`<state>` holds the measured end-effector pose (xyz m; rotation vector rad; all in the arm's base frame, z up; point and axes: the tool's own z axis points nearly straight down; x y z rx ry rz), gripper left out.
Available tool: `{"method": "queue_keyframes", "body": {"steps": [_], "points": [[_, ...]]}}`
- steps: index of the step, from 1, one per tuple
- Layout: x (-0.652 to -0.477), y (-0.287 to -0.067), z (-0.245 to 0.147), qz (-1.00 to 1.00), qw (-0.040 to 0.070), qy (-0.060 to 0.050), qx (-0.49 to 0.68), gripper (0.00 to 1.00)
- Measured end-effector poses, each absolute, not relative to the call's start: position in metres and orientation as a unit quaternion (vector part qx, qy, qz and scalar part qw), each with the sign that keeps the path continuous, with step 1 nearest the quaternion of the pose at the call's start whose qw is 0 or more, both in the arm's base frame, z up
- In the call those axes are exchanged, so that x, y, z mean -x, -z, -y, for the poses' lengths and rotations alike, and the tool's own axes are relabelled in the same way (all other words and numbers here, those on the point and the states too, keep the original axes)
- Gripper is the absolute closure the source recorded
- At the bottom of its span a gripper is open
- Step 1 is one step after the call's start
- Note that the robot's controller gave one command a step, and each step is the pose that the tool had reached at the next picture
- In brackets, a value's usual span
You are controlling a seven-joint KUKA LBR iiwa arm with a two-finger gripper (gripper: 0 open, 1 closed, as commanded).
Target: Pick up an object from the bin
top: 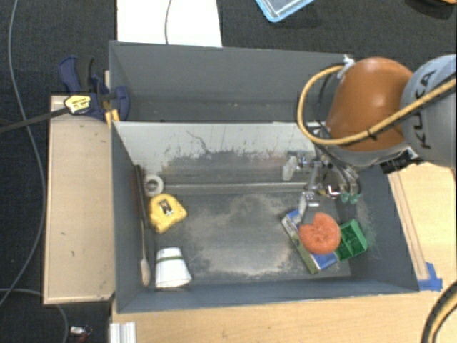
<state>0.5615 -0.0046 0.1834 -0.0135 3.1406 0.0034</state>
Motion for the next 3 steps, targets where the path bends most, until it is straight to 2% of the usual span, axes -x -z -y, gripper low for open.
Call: {"method": "queue_keyframes", "body": {"steps": [1, 2, 3], "points": [[-0.579, -0.196, 0.05, -1.0, 0.003, 0.0, 0.0, 0.0], [-0.549, -0.126, 0.065, -0.994, 0.005, 0.0, 0.105, 0.0], [-0.509, -0.097, 0.106, -0.996, 0.009, 0.002, 0.084, 1.0]]}}
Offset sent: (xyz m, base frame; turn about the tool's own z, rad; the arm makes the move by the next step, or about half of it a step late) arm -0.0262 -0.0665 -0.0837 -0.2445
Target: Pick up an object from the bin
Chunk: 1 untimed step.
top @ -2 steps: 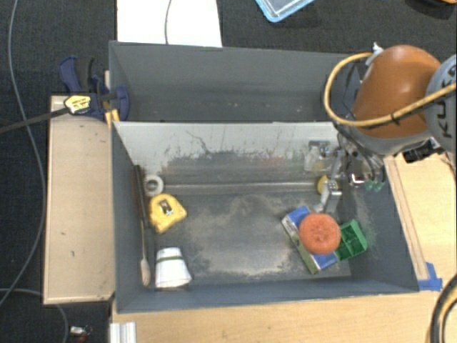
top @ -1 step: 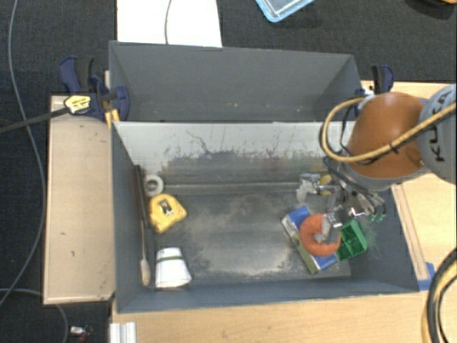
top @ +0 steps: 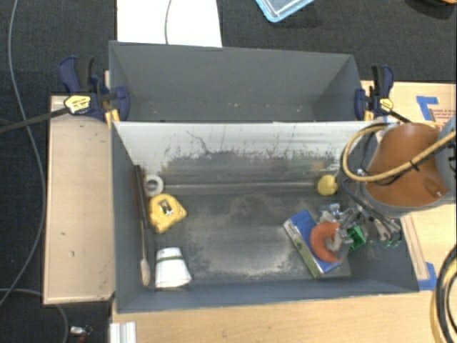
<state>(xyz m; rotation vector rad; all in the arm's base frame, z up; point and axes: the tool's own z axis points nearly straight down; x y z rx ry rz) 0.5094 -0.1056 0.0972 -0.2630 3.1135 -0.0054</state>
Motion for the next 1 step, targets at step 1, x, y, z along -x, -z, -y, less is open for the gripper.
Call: {"method": "queue_keyframes", "body": {"steps": [1], "points": [[-0.5094, -0.0972, 0.1055, -0.996, 0.009, 0.002, 0.084, 1.0]]}}
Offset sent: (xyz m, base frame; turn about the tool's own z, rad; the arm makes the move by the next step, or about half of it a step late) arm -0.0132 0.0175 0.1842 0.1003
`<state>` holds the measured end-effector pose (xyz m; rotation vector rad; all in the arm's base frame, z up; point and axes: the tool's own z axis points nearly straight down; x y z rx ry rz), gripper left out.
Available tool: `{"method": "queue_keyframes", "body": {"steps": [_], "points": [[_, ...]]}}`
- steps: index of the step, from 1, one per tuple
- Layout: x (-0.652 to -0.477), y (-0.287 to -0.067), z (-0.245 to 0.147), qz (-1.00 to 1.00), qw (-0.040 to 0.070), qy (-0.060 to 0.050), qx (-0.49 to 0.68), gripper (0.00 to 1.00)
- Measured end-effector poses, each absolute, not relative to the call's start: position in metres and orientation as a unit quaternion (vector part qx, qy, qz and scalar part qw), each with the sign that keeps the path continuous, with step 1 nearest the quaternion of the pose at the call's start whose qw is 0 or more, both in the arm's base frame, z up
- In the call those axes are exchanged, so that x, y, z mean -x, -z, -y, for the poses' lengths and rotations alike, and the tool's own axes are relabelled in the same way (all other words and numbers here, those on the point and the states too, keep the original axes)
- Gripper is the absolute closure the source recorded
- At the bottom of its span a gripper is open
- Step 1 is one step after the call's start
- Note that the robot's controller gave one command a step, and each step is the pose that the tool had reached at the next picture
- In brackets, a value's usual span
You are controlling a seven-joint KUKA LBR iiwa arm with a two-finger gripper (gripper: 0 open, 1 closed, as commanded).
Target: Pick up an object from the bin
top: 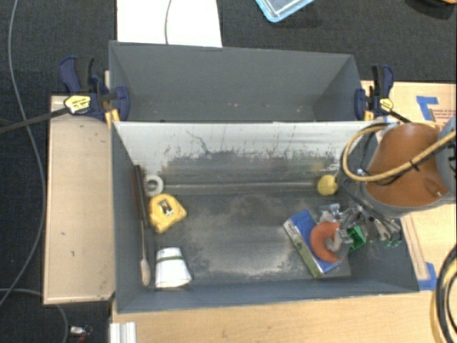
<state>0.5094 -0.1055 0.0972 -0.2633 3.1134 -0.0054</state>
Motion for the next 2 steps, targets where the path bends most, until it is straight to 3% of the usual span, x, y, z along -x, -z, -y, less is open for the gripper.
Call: {"method": "queue_keyframes", "body": {"steps": [1, 2], "points": [[-0.504, -0.151, 0.1, -0.998, 0.005, 0.001, 0.069, 1.0], [-0.517, -0.236, 0.098, -0.995, 0.006, 0.001, 0.096, 1.0]]}}
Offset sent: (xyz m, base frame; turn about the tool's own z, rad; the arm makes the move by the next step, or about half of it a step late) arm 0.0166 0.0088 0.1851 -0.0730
